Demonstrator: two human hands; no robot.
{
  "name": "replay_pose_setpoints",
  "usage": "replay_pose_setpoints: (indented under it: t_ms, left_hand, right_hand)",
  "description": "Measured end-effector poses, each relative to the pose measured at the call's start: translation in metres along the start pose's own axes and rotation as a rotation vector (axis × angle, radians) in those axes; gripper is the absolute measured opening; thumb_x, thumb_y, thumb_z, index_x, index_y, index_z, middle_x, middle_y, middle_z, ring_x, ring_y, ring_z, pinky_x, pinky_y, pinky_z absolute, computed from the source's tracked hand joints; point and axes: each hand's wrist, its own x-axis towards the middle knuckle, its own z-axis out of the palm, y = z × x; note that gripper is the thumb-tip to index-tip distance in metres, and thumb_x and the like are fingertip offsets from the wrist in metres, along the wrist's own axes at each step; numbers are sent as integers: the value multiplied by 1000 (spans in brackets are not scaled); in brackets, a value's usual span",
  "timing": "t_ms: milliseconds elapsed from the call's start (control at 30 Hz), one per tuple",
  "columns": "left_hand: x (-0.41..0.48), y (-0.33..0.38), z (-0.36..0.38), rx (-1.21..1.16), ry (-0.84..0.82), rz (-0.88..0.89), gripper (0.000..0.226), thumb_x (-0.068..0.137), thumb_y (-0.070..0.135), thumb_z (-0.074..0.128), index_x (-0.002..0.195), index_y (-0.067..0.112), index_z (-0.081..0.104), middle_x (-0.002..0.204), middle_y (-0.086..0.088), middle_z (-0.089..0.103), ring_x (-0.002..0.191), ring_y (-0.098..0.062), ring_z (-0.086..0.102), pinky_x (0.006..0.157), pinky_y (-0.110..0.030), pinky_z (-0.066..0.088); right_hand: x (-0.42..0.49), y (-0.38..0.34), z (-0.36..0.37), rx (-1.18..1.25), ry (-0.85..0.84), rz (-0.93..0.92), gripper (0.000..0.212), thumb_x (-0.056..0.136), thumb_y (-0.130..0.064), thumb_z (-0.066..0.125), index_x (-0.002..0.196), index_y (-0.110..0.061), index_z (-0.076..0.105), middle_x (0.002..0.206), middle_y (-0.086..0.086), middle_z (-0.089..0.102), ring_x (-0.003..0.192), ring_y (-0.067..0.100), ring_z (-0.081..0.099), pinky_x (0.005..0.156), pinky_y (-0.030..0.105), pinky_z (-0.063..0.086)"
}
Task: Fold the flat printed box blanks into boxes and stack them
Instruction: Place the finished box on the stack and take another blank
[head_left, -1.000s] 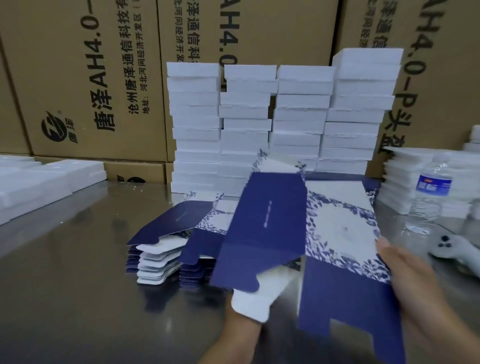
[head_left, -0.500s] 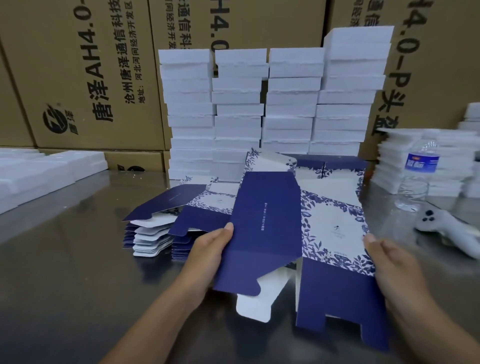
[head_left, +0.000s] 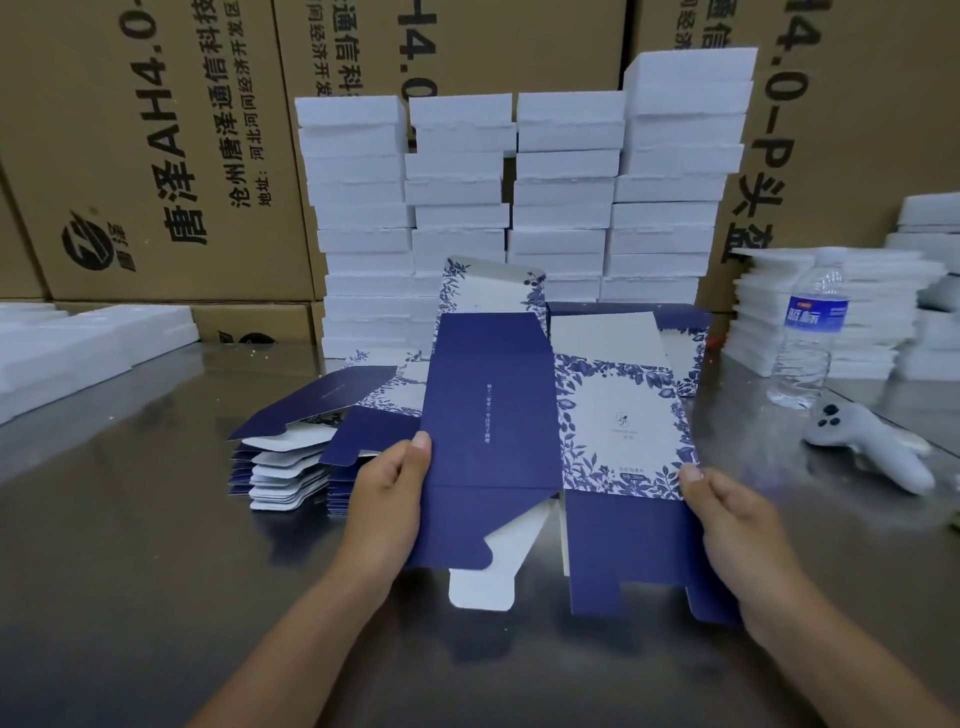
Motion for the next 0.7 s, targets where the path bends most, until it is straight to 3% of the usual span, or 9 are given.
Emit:
replay_pose_setpoints:
  t_ms: [200, 400, 467, 567, 700]
  left_hand:
    - [-1, -1, -1, 105, 8, 66, 57, 99, 41, 35, 85, -11, 55, 79, -19, 62, 70, -24, 54, 66, -30, 40]
    - [2, -6, -5, 250, -35, 73, 51, 100, 37, 38, 67, -3, 43, 65, -5, 47, 59, -14, 41, 55, -24, 31]
    - [4, -6, -6, 257, -56, 75, 47, 100, 35, 39, 64, 4, 39, 62, -4, 43, 58, -14, 38, 52, -23, 30]
    - [5, -5, -8, 244, -96, 74, 46, 101, 33, 38, 67, 2, 43, 64, -6, 46, 59, -16, 41, 56, -28, 32]
    - [4, -6, -8, 260, -153, 85, 49, 101, 33, 36, 70, -3, 46, 65, -6, 52, 59, -15, 47, 55, -24, 36]
  right_hand:
    - [3, 3, -2, 40, -31, 43, 31, 98, -23, 46, 80, -8, 65, 69, -5, 72, 55, 3, 63, 47, 11, 45]
    - [3, 5, 0, 71, -22, 67, 31, 98, -24, 47, 81, -5, 64, 66, -3, 71, 54, 6, 62, 46, 13, 44]
    - [4, 6, 1, 59, 1, 47, 33, 98, -24, 48, 80, -2, 65, 69, 4, 72, 55, 6, 60, 46, 11, 42]
    - [5, 4, 1, -25, 48, -7, 42, 97, -26, 49, 83, 12, 58, 86, 33, 62, 66, 11, 51, 52, 19, 37]
    - [5, 3, -2, -80, 100, -38, 48, 98, -29, 46, 89, 17, 53, 97, 37, 56, 72, 11, 45, 51, 20, 32]
